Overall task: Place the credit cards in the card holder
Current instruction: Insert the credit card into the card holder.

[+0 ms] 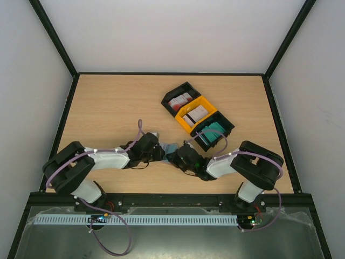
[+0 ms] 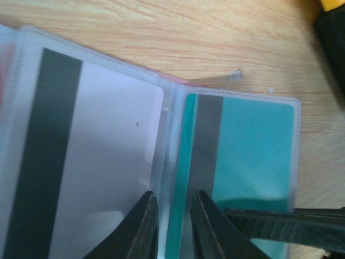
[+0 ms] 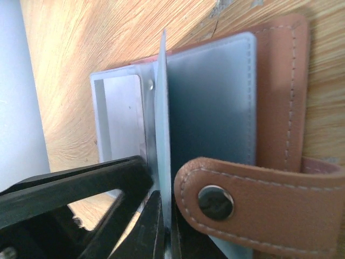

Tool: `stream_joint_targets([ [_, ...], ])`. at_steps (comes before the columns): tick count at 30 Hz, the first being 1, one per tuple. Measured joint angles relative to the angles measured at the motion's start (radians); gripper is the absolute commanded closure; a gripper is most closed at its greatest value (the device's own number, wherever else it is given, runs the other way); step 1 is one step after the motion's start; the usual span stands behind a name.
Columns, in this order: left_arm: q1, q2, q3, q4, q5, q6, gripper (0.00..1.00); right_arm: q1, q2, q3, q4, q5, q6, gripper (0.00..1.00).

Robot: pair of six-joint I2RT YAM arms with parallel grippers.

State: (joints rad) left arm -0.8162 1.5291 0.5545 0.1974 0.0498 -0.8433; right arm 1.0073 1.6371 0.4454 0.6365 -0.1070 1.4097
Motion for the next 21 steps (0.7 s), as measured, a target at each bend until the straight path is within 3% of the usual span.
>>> stream_joint_targets([
  [4,0.005,-0.071,-0.001,-0.053,-0.012,0.001,0.56,-0.002,-0.016,0.0,-0.031,0.007,-0.027,0.98],
  [8,0.044,-0.151,0.005,-0.117,-0.04,0.011,0.45,-0.024,-0.074,0.013,-0.15,0.009,-0.102,0.98],
  [13,0.101,-0.232,0.003,-0.163,-0.077,0.016,0.44,-0.055,-0.144,0.076,-0.381,0.031,-0.242,0.97],
  [19,0.158,-0.249,-0.031,-0.177,-0.07,0.021,0.43,-0.066,-0.136,0.181,-0.592,0.06,-0.38,0.74],
  [21,0.162,-0.249,-0.037,-0.186,-0.067,0.023,0.43,-0.066,-0.116,0.209,-0.635,0.069,-0.409,0.7],
])
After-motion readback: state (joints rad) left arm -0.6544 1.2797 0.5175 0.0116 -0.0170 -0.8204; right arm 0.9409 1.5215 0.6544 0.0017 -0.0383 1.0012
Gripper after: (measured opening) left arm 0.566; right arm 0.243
